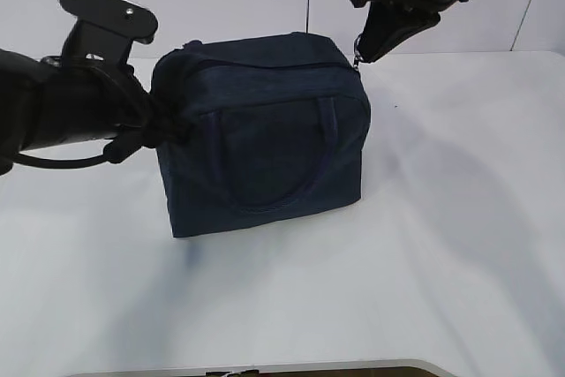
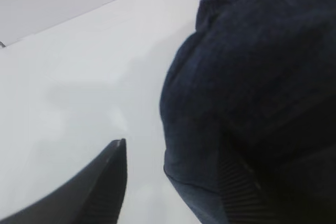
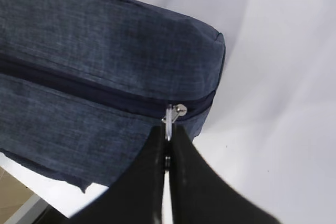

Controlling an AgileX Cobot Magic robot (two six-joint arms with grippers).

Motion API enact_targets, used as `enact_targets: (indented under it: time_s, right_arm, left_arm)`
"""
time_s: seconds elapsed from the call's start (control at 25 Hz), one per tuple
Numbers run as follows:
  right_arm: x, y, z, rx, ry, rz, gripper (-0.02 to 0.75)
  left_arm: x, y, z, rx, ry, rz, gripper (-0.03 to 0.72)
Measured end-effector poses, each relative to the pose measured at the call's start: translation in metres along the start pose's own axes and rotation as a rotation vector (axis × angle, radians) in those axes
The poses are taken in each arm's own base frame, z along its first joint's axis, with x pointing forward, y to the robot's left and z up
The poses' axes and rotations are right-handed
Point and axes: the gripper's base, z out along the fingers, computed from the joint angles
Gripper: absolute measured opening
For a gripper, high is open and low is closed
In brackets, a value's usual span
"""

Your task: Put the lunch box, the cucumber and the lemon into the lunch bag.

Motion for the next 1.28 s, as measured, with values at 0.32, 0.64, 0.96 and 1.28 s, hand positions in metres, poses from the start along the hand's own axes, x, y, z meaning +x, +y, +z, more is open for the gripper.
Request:
enact_targets:
  time_s: [0.32, 0.64, 0.96, 1.28]
  right_arm:
    - [0.0, 0.0, 0.0, 0.0, 0.0, 0.096, 0.004]
    - [0.0, 0.0, 0.0, 0.0, 0.0, 0.262, 0.005]
    - [-0.001, 0.003, 0.0, -0.043, -0.005, 0.387, 0.004]
    - [-0.001, 0.004, -0.005, -0.065, -0.019, 0.426, 0.005]
  left_arm:
    - [-0.019, 0.009, -0.024, 0.011, -0.085, 0.05, 0.432]
    - [-0.033, -0.007, -0.051, 0.283, -0.173, 0.158, 0.433]
    - [-0.028, -0.024, -0.057, 0.459, -0.201, 0.461, 0.434]
    - [-0.031, -0.029, -0.061, 0.528, -0.213, 0.508, 0.435]
